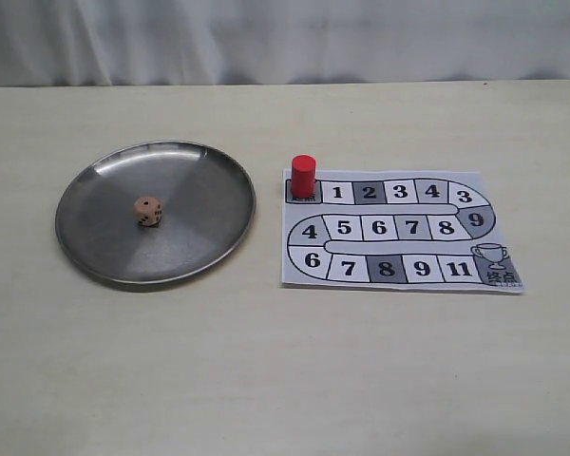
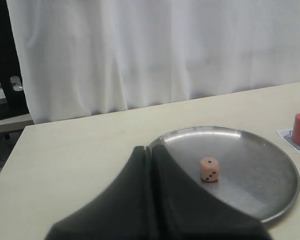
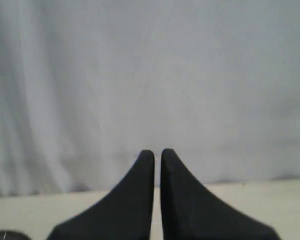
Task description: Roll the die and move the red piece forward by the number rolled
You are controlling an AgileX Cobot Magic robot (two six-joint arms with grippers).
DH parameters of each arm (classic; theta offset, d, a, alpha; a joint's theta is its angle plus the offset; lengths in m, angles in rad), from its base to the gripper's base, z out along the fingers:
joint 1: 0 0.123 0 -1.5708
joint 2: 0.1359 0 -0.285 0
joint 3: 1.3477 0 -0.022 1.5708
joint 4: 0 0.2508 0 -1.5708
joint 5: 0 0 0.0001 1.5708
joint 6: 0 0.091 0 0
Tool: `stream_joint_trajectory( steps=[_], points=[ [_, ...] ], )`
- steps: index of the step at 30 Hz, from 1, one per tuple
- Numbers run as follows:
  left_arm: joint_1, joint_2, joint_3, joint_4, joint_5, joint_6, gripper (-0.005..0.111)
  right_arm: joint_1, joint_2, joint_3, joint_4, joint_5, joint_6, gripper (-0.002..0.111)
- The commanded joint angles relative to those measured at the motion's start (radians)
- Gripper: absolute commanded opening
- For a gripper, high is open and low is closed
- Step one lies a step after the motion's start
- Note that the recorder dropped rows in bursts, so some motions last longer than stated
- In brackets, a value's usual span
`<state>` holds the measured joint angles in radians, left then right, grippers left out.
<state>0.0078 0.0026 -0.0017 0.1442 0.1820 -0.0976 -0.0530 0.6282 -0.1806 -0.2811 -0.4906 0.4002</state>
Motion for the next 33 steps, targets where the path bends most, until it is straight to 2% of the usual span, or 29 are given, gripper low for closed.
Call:
stream_joint_trajectory(
  steps=[1, 5, 7, 10, 13, 16, 19, 21, 27, 29, 31, 33],
  points=[
    [-0.008, -0.003, 0.002, 0.0, -0.009, -0.001, 0.0, -0.002, 0.335, -0.108, -0.236, -0.015, 0.201, 0.004],
    [-0.008, -0.003, 0.002, 0.0, -0.009, -0.001, 0.0, 0.001, 0.646, -0.262, -0.536, -0.085, 0.455, 0.004],
    [-0.008, -0.003, 0.002, 0.0, -0.009, -0.001, 0.0, 0.044, 0.756, -0.373, -0.722, -0.044, 0.62, 0.004],
    [-0.008, -0.003, 0.002, 0.0, -0.009, -0.001, 0.0, 0.176, 0.886, -0.54, -0.857, 0.227, 0.729, 0.004],
    [-0.008, -0.003, 0.002, 0.0, -0.009, -0.001, 0.0, 0.328, 0.998, -0.697, -0.859, 0.587, 0.722, 0.004],
    [-0.008, -0.003, 0.002, 0.0, -0.009, -0.001, 0.0, 0.452, 1.084, -0.834, -0.829, 0.714, 0.652, 0.004],
    [-0.008, -0.003, 0.002, 0.0, -0.009, -0.001, 0.0, 0.549, 1.168, -0.953, -0.625, 0.717, 0.464, 0.004],
    [-0.008, -0.003, 0.002, 0.0, -0.009, -0.001, 0.0, 0.596, 1.236, -1.051, -0.374, 0.742, 0.225, 0.004],
    [-0.008, -0.003, 0.002, 0.0, -0.009, -0.001, 0.0, 0.658, 1.477, -1.429, 0.48, 1.148, -0.629, 0.004],
    [-0.008, -0.003, 0.002, 0.0, -0.009, -0.001, 0.0, 0.658, 1.556, -1.547, 0.646, 1.239, -0.758, 0.005],
    [-0.008, -0.003, 0.002, 0.0, -0.009, -0.001, 0.0, 0.665, 1.609, -1.635, 0.673, 1.258, -0.751, 0.006],
    [-0.008, -0.003, 0.002, 0.0, -0.009, -0.001, 0.0, 0.685, 1.662, -1.711, 0.641, 1.255, -0.703, 0.016]
  ],
)
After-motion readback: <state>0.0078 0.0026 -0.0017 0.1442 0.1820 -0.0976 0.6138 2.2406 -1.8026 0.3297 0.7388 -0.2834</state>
